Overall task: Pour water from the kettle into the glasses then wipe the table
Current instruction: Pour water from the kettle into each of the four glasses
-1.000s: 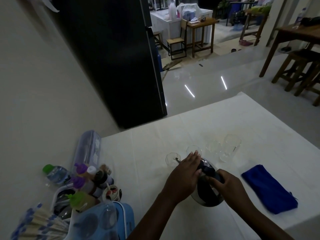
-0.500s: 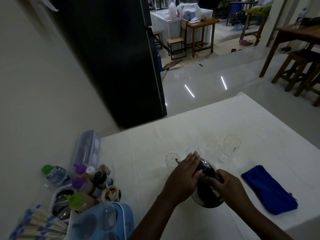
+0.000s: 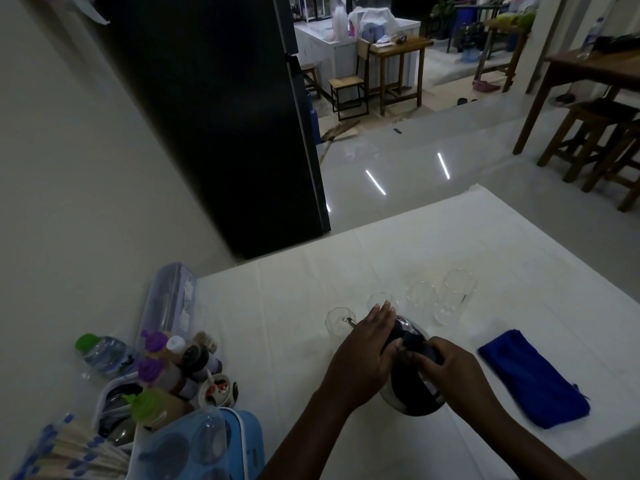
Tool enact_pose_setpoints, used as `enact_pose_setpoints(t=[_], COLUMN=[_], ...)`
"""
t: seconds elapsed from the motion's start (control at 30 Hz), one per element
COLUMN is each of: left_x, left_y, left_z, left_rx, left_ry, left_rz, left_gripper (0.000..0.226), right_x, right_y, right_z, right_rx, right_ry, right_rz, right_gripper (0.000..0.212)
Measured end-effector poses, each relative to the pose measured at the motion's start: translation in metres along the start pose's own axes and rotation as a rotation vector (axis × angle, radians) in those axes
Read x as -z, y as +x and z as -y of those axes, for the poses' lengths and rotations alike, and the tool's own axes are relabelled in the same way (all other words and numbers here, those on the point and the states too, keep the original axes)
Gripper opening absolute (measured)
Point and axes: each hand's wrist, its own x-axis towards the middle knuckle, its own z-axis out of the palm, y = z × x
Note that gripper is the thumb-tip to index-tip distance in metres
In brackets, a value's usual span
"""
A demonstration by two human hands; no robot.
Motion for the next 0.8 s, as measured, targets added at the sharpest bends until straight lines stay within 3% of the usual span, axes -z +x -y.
enact_pose_setpoints(t=[0.8], left_x=[-0.0044], left_y=[0.003], left_z=[-0.0034], left_rx=[0.064], left_ry=[-0.025], left_rz=[-0.014], left_gripper=[0.06], right_x=[0.0008], right_y=[0.002], right_z=[0.0019], right_rx=[0.003], right_ry=[-0.01], right_rz=[-0.024], right_gripper=[0.01])
